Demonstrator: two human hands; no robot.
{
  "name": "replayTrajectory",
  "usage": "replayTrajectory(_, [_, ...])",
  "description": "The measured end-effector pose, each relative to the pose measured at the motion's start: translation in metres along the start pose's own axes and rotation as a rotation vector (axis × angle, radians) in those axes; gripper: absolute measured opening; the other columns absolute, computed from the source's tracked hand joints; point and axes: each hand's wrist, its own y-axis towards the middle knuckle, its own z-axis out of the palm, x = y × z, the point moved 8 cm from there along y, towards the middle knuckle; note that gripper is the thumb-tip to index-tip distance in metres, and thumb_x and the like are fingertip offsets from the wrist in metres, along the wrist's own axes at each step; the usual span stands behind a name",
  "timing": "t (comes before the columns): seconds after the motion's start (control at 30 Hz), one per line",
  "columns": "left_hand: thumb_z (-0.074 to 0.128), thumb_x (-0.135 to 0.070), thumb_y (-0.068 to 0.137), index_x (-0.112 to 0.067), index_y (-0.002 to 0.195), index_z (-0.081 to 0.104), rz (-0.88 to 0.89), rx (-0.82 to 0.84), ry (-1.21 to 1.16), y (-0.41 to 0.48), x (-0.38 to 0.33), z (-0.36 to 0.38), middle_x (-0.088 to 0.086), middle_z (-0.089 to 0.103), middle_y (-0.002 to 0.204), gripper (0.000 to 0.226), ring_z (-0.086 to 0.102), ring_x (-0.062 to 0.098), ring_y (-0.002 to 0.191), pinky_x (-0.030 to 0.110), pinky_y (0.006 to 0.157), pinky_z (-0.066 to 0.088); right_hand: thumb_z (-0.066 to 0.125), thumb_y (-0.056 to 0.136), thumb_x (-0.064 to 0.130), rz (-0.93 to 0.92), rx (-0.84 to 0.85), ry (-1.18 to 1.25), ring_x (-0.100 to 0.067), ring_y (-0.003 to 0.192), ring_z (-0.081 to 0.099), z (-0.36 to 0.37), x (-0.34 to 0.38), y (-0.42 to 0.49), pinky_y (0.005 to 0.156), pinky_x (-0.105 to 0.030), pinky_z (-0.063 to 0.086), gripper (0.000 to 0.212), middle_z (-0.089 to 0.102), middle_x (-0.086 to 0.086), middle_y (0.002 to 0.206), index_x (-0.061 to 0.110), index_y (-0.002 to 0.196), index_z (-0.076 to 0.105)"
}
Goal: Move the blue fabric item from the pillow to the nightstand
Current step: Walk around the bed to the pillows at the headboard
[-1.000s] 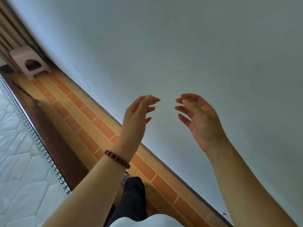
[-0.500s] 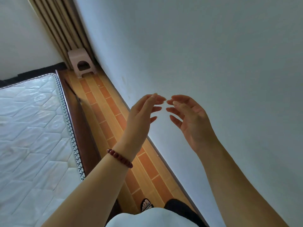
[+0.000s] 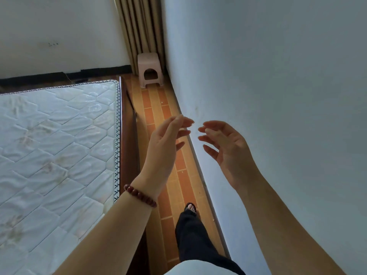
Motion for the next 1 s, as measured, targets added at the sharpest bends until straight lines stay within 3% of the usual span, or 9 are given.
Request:
replayTrajectory(0.43, [0.04,-0.034,0.097,-0.027,0.079,0.065,0.002,-0.121,-0.006,0.211,-0.023,-0.027,-0.012,0.07,0.085,0.031,0.065,0.014,0.095,0.03,0.084,0.047,0.058,0.082,0.032,0.026,0.175,0.018,-0.017,0.1,0.067,0.049,0.022,0.236,0.086,-0.026,0.053,0.01,0.071,0.006,0.1,0.035,0.085,0.067])
replayTrajectory(0.6, [0.043,-0.035,0.096,-0.032,0.073,0.066,-0.019,-0.156,0.003,0.261,-0.014,-0.051,-0.015,0.07,0.081,0.033,0.065,0.01,0.088,0.029,0.081,0.045,0.058,0.079,0.033,0.062,0.205,0.027,-0.02,0.101,0.066,0.071,0.011,0.291,0.093,-0.034,0.052,0.011,0.069,0.003,0.101,0.036,0.082,0.068])
replayTrajectory(0.77, [0.046,-0.031,0.095,-0.031,0.076,0.066,-0.013,-0.162,0.008,0.332,-0.011,-0.078,-0.015,0.07,0.08,0.027,0.066,0.007,0.085,0.027,0.08,0.046,0.058,0.078,0.034,0.081,0.217,0.001,-0.019,0.101,0.066,0.1,0.002,0.359,0.093,-0.034,0.052,0.012,0.069,0.004,0.101,0.039,0.078,0.069])
replayTrajectory(1.0, [0.042,-0.029,0.096,-0.026,0.079,0.063,-0.005,-0.092,-0.001,0.463,-0.03,-0.121,-0.015,0.069,0.077,0.027,0.065,0.008,0.085,0.027,0.082,0.048,0.055,0.092,0.024,0.076,0.177,-0.007,-0.021,0.101,0.066,0.148,0.008,0.484,0.091,-0.032,0.052,0.012,0.069,0.001,0.103,0.029,0.091,0.065])
